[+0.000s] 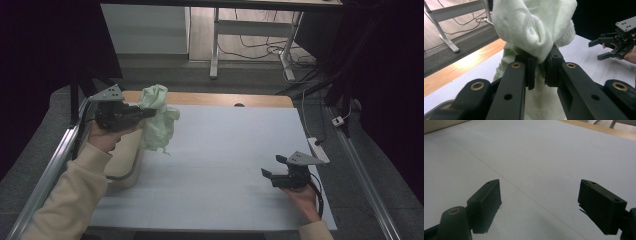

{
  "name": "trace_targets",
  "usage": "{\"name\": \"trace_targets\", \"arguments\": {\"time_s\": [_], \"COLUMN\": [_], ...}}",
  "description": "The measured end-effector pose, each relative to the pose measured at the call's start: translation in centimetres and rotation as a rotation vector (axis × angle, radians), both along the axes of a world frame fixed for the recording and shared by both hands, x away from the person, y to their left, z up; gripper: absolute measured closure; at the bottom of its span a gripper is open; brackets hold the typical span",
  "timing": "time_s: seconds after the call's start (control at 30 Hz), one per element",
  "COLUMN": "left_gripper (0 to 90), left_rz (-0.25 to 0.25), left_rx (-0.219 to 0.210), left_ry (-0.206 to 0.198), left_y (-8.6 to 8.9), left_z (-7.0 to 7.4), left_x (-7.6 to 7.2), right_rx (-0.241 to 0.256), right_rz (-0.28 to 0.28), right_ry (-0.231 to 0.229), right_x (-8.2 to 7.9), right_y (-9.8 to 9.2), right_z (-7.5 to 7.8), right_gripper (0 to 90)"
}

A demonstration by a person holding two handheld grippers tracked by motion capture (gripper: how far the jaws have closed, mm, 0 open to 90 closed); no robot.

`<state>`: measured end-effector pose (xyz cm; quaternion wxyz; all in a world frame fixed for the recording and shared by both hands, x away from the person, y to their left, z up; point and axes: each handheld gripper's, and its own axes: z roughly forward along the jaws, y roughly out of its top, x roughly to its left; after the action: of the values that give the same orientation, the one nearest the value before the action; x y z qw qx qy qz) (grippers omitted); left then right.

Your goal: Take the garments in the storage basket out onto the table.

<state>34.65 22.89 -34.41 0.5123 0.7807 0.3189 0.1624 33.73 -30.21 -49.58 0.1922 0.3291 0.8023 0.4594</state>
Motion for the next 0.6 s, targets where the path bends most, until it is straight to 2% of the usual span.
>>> {"name": "trace_targets", "arguments": {"time_s": [0.4, 0.6], "left_gripper": [80.4, 80.4], "left_rz": [-0.063, -0.097], "left_rx": [0.003, 0.015], "left_ry": [0.000, 0.011], "left_y": [-3.1, -4.9], "left_z": [0.2, -0.2], "left_x": [1.1, 1.6], "right_rx": [0.006, 0.001], "right_rz": [-0.002, 0.000], "right_ry": [-0.005, -0.004], "right_x": [0.0, 0.0], "right_y": [0.0, 0.0], "right_z": [0.0, 0.0], "right_gripper": [18.6, 18.5]}}
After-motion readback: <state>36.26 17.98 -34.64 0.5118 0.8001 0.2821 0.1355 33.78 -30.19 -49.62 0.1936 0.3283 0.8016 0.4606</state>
